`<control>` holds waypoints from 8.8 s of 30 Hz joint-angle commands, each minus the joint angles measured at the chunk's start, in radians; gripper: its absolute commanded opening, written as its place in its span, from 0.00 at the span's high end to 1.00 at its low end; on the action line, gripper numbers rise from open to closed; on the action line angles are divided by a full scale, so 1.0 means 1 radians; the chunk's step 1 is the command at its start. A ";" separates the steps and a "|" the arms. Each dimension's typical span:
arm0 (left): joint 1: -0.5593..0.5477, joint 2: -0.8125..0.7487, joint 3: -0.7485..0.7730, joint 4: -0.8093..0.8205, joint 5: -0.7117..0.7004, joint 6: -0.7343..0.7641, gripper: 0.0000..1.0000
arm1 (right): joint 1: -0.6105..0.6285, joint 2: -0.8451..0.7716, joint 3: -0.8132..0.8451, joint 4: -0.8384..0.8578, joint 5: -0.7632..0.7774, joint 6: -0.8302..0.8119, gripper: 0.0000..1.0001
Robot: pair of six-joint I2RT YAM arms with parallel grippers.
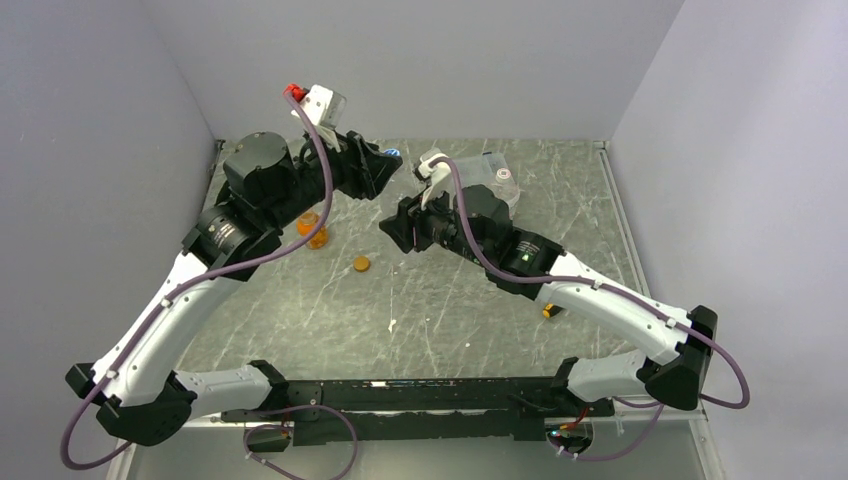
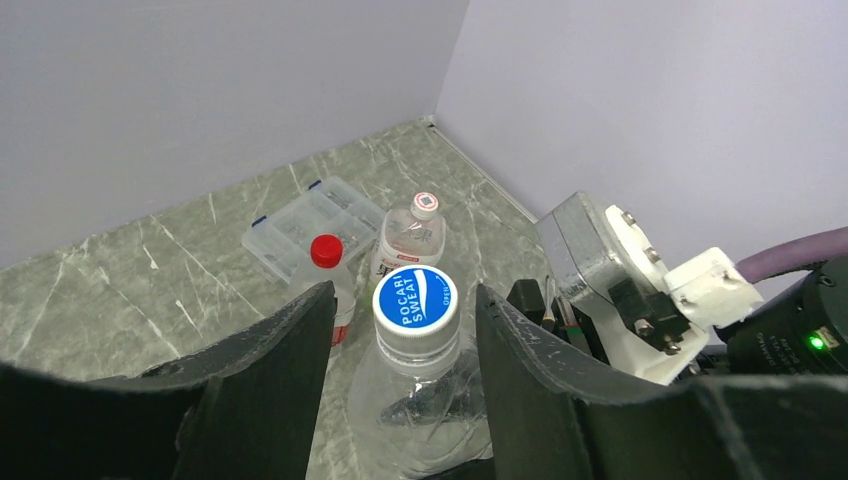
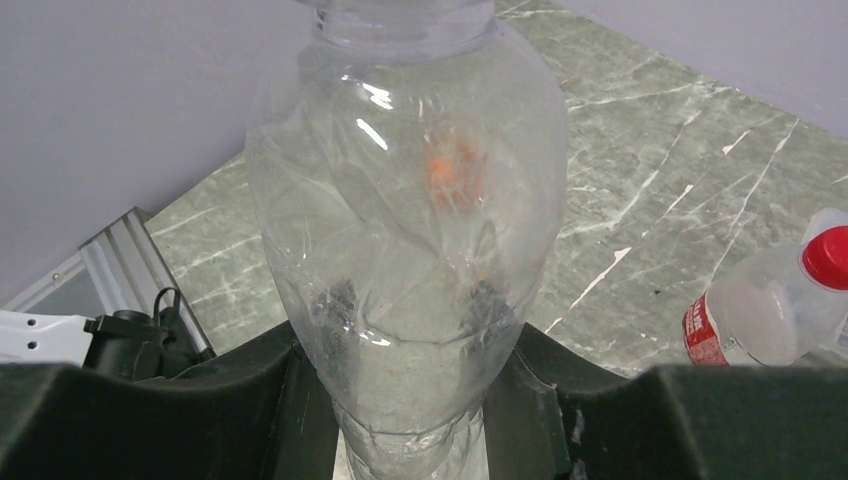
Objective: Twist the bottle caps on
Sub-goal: Screw the bottle cap onto the plastic bottle.
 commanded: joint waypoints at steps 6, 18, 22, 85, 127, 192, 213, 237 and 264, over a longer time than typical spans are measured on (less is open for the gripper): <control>0.003 0.014 0.006 0.048 -0.006 -0.010 0.48 | 0.008 0.001 0.063 0.045 0.014 -0.001 0.82; 0.002 0.016 0.002 0.034 0.037 0.006 0.78 | 0.008 0.003 0.070 0.025 -0.009 -0.024 0.82; 0.002 0.027 0.035 -0.034 0.077 0.031 0.87 | 0.007 -0.012 0.072 0.012 -0.081 -0.071 0.83; 0.013 -0.082 0.018 0.021 0.023 0.058 0.22 | -0.016 -0.068 0.011 0.039 -0.010 -0.017 0.85; 0.013 0.002 -0.034 0.009 0.149 0.029 0.88 | -0.059 -0.069 0.005 0.097 -0.301 -0.052 0.90; 0.013 -0.007 -0.038 0.037 -0.085 -0.025 0.42 | 0.013 0.044 0.071 0.051 0.029 0.007 0.88; 0.013 -0.068 -0.091 0.032 0.106 0.015 0.96 | -0.109 -0.026 0.021 0.110 -0.470 -0.033 0.93; 0.014 -0.218 -0.060 0.050 0.558 0.008 0.37 | -0.193 -0.094 0.040 0.131 -1.167 0.008 0.93; 0.013 -0.059 -0.047 0.058 -0.041 -0.005 0.30 | 0.006 0.019 0.089 0.026 -0.091 -0.029 0.92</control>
